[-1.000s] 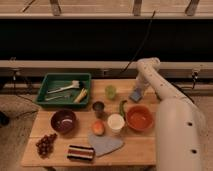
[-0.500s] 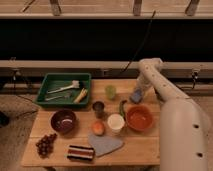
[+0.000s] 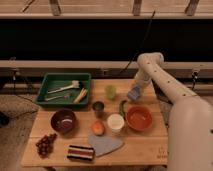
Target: Place sponge in purple bowl
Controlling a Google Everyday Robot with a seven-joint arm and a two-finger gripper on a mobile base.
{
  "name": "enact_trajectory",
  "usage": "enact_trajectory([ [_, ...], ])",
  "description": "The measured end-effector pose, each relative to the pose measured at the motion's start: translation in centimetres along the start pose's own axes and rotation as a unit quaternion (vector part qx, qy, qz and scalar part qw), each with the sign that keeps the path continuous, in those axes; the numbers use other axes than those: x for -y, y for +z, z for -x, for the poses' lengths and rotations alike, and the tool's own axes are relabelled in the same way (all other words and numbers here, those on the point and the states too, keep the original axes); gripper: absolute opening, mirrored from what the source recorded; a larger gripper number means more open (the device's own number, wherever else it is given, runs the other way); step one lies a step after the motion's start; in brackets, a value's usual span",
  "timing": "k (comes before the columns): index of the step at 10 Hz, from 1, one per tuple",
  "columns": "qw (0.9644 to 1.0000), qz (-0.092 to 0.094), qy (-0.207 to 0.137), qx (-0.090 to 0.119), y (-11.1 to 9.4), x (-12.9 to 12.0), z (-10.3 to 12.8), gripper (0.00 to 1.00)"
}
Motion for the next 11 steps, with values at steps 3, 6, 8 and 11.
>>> enact_trajectory([
  [3,0.9991,-0.015,-0.039,0.004,-4.2,2.6,4.3,0.0],
  [6,0.9941,-0.033,-0.103,0.009,-7.5,5.6,10.7,0.0],
  [8,0.9894,-0.038,-0.14,0.01,-8.3,7.2,14.4,0.0],
  [11,0.9804,-0.036,-0.193,0.014,-7.7,9.9,20.0,0.0],
])
